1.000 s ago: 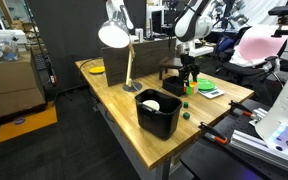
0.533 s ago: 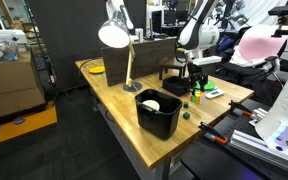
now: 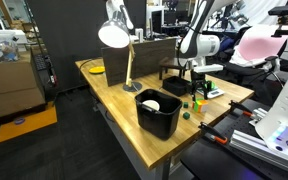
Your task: Take the cube from the black drawer and put it on the table
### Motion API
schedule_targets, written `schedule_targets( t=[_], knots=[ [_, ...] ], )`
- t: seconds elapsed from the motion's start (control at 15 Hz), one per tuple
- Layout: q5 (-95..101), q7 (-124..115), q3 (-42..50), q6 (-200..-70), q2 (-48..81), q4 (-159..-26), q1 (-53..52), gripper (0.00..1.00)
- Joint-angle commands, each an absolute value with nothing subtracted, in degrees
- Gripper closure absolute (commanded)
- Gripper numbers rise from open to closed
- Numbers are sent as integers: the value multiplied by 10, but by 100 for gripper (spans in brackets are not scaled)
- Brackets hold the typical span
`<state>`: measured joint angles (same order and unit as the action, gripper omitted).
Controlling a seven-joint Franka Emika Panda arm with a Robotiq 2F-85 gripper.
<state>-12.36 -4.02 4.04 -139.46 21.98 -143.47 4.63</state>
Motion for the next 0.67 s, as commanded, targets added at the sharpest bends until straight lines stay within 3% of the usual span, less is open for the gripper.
schedule_targets(
  t=[0.0, 0.13, 0.6],
  knots=[
    [-125, -42, 37, -1394, 220, -1431, 50, 20],
    [-127, -42, 37, -1394, 220, -1430, 50, 8],
    [-127, -42, 37, -1394, 220, -1430, 50, 7]
  ],
)
